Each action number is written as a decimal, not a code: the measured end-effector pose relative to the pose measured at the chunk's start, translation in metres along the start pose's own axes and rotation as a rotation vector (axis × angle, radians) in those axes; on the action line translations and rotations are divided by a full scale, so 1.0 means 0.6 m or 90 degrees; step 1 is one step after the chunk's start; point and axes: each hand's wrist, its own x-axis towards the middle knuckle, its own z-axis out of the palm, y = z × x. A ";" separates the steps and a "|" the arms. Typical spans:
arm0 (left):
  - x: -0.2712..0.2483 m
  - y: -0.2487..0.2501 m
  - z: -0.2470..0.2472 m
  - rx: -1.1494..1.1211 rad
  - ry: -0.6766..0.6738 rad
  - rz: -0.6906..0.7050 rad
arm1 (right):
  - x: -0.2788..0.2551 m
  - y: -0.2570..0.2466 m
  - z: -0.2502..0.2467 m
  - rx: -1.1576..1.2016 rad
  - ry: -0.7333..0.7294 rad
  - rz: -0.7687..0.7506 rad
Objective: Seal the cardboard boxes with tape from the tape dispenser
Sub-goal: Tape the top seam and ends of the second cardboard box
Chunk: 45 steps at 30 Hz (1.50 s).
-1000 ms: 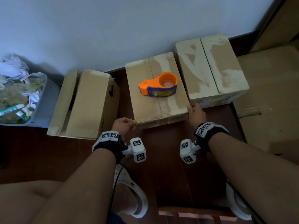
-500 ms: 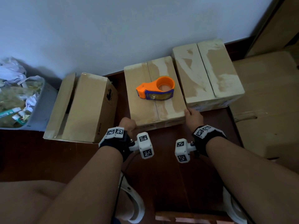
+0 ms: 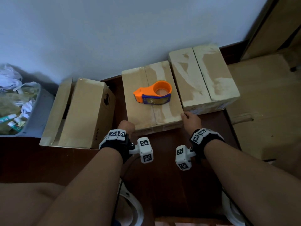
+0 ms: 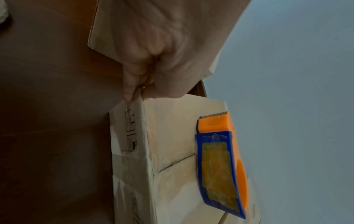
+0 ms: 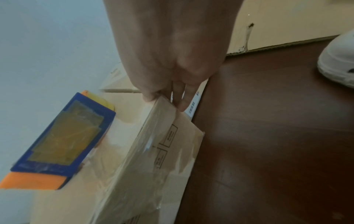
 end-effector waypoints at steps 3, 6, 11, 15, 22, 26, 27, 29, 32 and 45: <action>-0.009 0.005 -0.002 0.054 0.012 0.032 | -0.005 0.002 0.001 0.045 0.026 0.011; -0.033 -0.003 -0.017 0.297 0.002 0.107 | -0.013 0.005 0.010 0.094 0.072 0.005; -0.042 0.014 -0.020 0.336 0.008 0.080 | -0.013 0.015 0.006 0.127 0.043 -0.018; -0.027 -0.014 -0.046 0.420 0.017 0.136 | -0.019 0.015 -0.001 0.114 -0.057 -0.007; -0.024 -0.023 -0.068 0.205 0.113 0.075 | -0.011 -0.002 0.002 0.022 -0.072 -0.004; -0.022 -0.020 -0.058 0.263 0.125 0.086 | 0.015 -0.019 -0.018 0.047 -0.054 -0.028; -0.018 -0.020 -0.058 0.275 0.118 0.084 | 0.020 -0.017 -0.020 0.045 -0.054 -0.027; -0.024 -0.016 -0.057 0.279 0.115 0.095 | 0.024 -0.011 -0.021 0.031 -0.045 -0.024; -0.028 -0.011 -0.058 0.281 0.109 0.084 | 0.026 -0.009 -0.022 0.037 -0.014 0.012; -0.044 -0.018 -0.057 0.695 -0.008 0.386 | -0.018 -0.151 0.008 -0.216 -0.014 -0.472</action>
